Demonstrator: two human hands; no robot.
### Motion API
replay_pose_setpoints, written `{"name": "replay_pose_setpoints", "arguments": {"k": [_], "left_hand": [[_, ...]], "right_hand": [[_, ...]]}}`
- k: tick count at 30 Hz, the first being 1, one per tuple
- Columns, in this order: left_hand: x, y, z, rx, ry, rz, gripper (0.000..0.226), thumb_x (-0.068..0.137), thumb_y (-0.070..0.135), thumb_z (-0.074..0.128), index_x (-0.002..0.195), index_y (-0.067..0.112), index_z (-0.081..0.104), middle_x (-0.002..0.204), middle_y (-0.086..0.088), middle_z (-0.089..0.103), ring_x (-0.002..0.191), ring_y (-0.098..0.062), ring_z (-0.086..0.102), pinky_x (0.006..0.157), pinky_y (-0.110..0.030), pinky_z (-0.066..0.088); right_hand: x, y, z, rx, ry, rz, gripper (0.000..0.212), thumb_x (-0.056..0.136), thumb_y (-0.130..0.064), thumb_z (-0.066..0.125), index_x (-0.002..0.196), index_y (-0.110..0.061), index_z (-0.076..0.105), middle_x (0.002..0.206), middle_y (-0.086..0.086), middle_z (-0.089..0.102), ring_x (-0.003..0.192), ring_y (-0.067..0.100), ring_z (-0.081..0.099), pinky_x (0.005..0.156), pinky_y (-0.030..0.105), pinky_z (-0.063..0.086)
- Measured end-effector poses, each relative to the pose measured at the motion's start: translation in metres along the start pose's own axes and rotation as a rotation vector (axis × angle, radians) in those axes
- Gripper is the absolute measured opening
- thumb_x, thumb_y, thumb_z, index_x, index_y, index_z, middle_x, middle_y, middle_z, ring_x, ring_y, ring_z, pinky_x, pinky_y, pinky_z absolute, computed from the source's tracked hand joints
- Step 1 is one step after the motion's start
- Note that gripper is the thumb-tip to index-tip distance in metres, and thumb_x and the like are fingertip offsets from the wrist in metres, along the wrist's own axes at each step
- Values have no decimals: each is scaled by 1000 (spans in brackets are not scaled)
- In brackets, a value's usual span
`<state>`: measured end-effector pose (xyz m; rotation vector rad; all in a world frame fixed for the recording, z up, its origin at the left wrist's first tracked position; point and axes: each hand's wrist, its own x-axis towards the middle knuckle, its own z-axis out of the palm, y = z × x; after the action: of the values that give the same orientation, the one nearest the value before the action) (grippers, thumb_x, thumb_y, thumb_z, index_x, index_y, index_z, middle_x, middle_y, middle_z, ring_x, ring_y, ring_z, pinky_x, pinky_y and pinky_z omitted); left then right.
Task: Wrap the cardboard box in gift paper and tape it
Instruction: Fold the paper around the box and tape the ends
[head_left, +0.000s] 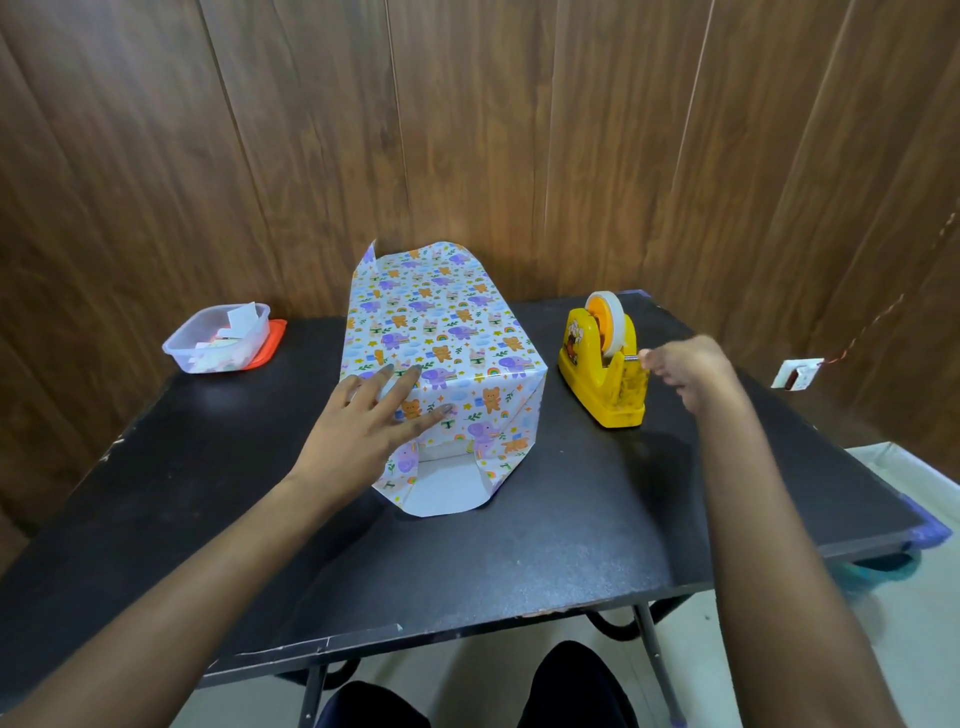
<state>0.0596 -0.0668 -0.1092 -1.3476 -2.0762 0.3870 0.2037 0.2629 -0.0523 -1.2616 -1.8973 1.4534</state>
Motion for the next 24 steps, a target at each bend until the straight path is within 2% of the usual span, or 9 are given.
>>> {"name": "replay_pose_setpoints", "arguments": {"k": [2,3,4,7,14,19,20,22,24], "left_hand": [[0,0,-1,15,6,-9,117,50,0,76,145,40,21,141,-15,43,118,-41,51,87,-52,45],[1,1,-1,17,7,-10,113,50,0,77,143,39,26,141,-15,44,118,-42,51,86,-52,45],[1,1,-2,21,7,-12,110,50,0,77,142,38,29,141,-16,45,117,-42,51,86,-52,45],[0,2,-4,23,8,-25,105,49,-2,76,137,37,34,140,-16,46,117,-42,53,86,-52,45],[1,3,-6,13,7,-27,108,48,-1,78,138,38,32,140,-16,46,117,-41,52,86,-52,45],[0,2,-1,-2,21,-26,127,52,1,76,146,42,1,143,-14,41,121,-40,49,89,-51,42],[-1,2,0,-2,29,-25,126,53,1,76,146,42,0,143,-14,42,120,-40,49,89,-50,42],[0,1,-2,15,40,-26,118,56,0,72,146,44,9,141,-15,44,119,-40,51,88,-49,42],[0,2,-3,14,38,-18,103,58,-2,71,142,40,27,140,-15,46,118,-40,52,87,-49,42]], "right_hand": [[-3,15,5,57,-4,15,23,84,-11,64,105,-1,62,100,13,58,76,17,52,65,28,42],[-5,20,9,95,1,22,9,87,-12,61,92,-6,62,91,9,56,66,13,47,59,25,38],[-6,23,11,136,3,24,6,89,-14,59,85,-10,59,85,6,54,61,11,43,55,23,35],[-10,26,16,279,-10,20,11,92,-20,58,83,-13,57,81,4,57,65,10,49,57,23,40],[-29,33,29,660,-18,60,17,96,-13,52,79,-10,56,78,8,63,71,17,63,63,28,54],[-37,52,43,919,-97,276,13,96,2,42,88,2,53,89,17,59,74,24,62,63,35,56],[-39,57,45,935,-125,251,13,97,0,43,88,1,53,90,16,59,75,24,63,63,31,55],[-45,52,45,818,-200,50,16,96,-6,48,82,-6,54,80,12,60,64,18,65,52,23,53],[-60,39,49,527,-359,-168,18,94,-6,52,77,-8,55,70,11,59,54,16,60,47,21,50]]}}
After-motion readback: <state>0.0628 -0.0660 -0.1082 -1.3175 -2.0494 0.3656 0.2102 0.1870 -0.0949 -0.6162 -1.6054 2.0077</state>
